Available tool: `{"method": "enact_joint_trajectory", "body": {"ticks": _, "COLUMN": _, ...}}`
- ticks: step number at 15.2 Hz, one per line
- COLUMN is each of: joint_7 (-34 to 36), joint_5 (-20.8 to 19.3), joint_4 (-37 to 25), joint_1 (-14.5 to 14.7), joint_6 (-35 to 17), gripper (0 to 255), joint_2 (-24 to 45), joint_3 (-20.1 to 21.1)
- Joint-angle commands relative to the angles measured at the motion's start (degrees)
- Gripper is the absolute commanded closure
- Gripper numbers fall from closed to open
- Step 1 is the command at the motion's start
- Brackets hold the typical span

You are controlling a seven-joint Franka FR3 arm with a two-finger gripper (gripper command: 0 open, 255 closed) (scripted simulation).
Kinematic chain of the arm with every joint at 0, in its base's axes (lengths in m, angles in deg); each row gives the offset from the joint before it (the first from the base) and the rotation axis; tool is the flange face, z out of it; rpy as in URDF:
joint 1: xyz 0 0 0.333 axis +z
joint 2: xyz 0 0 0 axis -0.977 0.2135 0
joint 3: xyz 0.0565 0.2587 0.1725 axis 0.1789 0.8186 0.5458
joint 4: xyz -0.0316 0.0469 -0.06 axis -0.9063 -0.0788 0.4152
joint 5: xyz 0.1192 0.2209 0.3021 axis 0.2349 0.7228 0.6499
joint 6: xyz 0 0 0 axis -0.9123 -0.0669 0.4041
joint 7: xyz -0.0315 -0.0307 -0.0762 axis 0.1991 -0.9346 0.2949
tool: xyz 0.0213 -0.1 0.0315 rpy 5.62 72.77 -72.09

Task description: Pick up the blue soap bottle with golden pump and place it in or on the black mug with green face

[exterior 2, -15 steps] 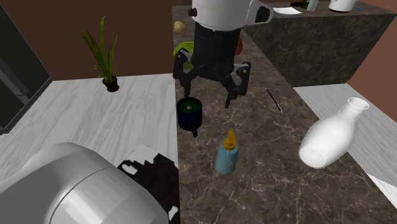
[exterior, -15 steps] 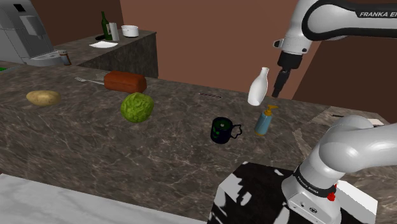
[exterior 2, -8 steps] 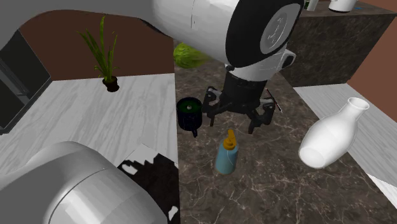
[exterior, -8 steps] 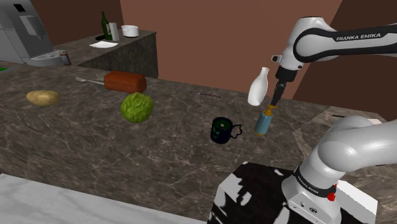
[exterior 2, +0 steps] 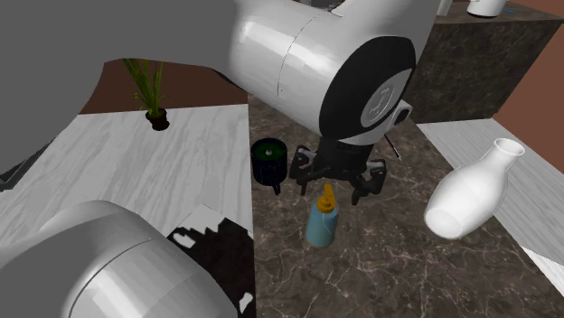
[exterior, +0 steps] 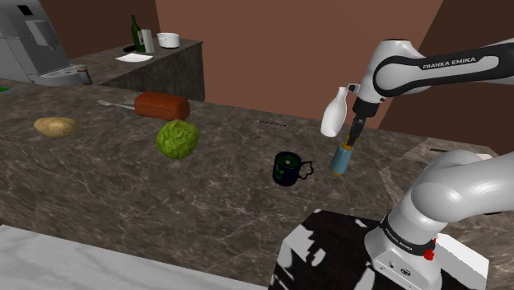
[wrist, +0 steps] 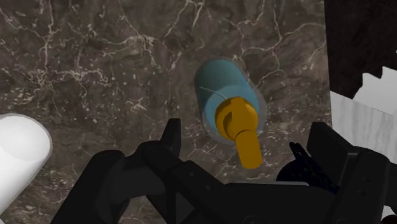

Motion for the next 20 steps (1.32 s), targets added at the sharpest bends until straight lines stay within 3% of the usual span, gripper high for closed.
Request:
{"method": "enact_joint_trajectory", "body": {"ticks": 1, "joint_7": 0.0, "joint_5": -0.1, "joint_4": 0.6, "joint_1": 0.0, "joint_6": -1.0, "gripper": 0, "joint_2": 0.3, "joint_3": -0.1}}
{"method": "enact_joint_trajectory", "body": {"ticks": 8, "joint_7": 0.0, "joint_5": -0.1, "joint_4": 0.6, "joint_1": 0.0, "joint_6": -0.9, "gripper": 0, "joint_2": 0.3, "joint_3": -0.1}}
{"method": "enact_joint_trajectory", "body": {"ticks": 9, "joint_7": 0.0, "joint_5": -0.1, "joint_4": 0.6, "joint_1": 0.0, "joint_6": -0.9, "gripper": 255, "joint_2": 0.3, "joint_3": -0.1}}
{"method": "enact_joint_trajectory", "body": {"ticks": 20, "joint_7": 0.1, "joint_5": 0.2, "joint_4": -0.6, "joint_1": 0.1, "joint_6": 0.9, "gripper": 255, "joint_2": -0.4, "joint_3": 0.3}}
